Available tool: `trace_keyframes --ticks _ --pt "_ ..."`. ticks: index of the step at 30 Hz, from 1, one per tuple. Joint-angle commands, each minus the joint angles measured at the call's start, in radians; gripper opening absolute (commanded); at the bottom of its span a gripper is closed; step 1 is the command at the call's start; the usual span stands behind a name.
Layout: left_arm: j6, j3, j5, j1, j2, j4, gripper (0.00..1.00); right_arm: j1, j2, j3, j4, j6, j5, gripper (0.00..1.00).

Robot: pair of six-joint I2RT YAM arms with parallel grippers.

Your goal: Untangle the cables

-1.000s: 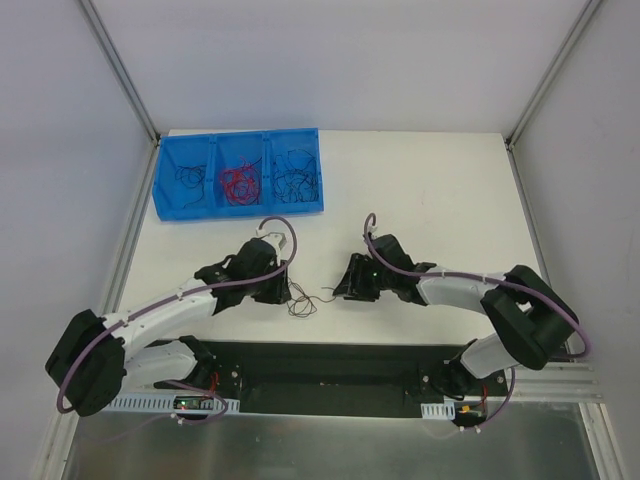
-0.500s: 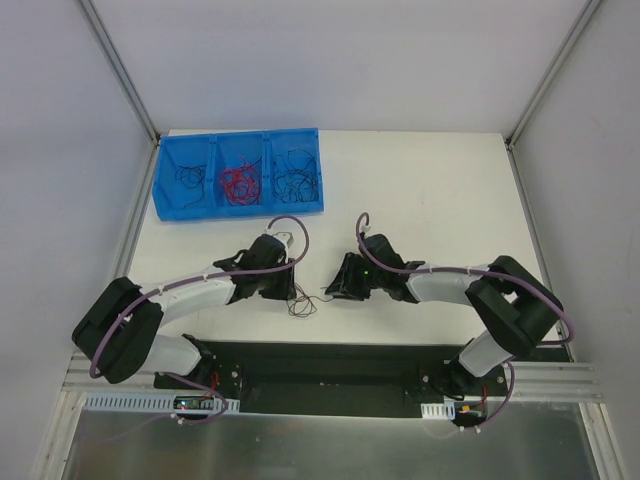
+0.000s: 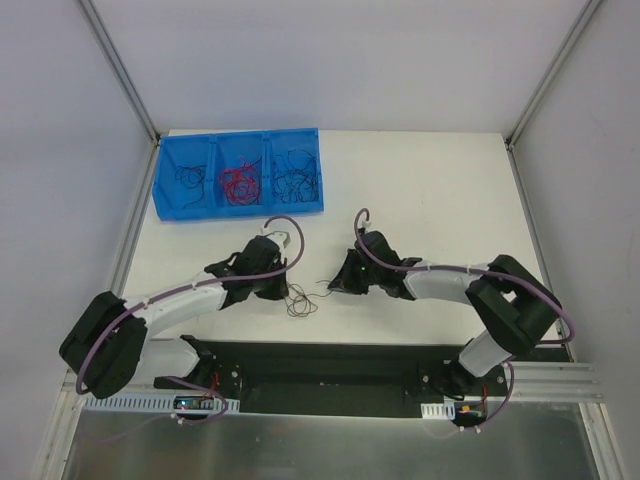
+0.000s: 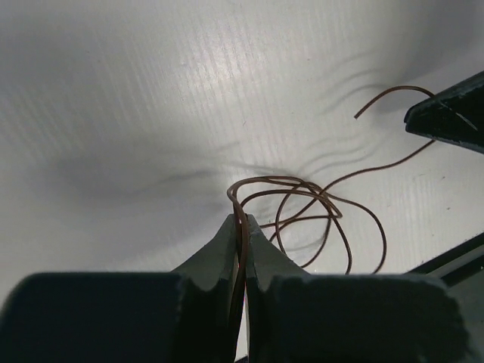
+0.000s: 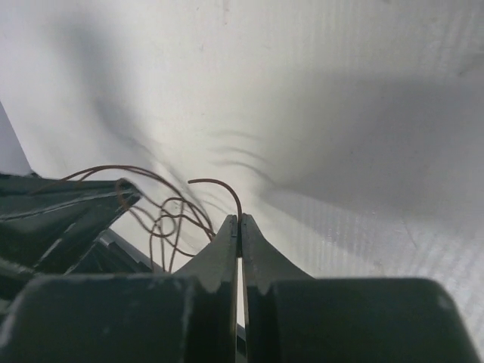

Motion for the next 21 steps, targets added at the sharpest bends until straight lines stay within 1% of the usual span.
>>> trace_keyframes --ticks 1,3,7,10,13,17,21 --pt "0.035 0.012 -0.082 0.004 -0.153 -0.082 0.0 -0.009 -0.142 -0.038 -0.037 -0.043 0.131 0.0" --pt "0.052 0.024 -0.119 0.004 -0.212 -0.12 0.0 -0.032 -0.266 -0.078 -0.069 -0.075 0.182 0.0" --pt "0.081 0.06 -0.171 0.008 -0.316 -0.199 0.0 -0.113 -0.518 -0.132 -0.214 -0.137 0.298 0.0" --pt "0.115 0.084 -0.168 0.012 -0.368 -0.232 0.0 -0.173 -0.708 -0.141 -0.355 -0.183 0.375 0.0" --pt "0.129 0.11 -0.188 0.016 -0.404 -0.271 0.0 -0.195 -0.862 -0.111 -0.535 -0.246 0.491 0.0" --pt "0.158 0.13 -0.193 0.021 -0.425 -0.298 0.0 -0.234 -0.968 -0.037 -0.736 -0.298 0.63 0.0" --pt "0.179 0.138 -0.188 0.024 -0.431 -0.334 0.0 -0.256 -1.039 0.009 -0.857 -0.333 0.755 0.0"
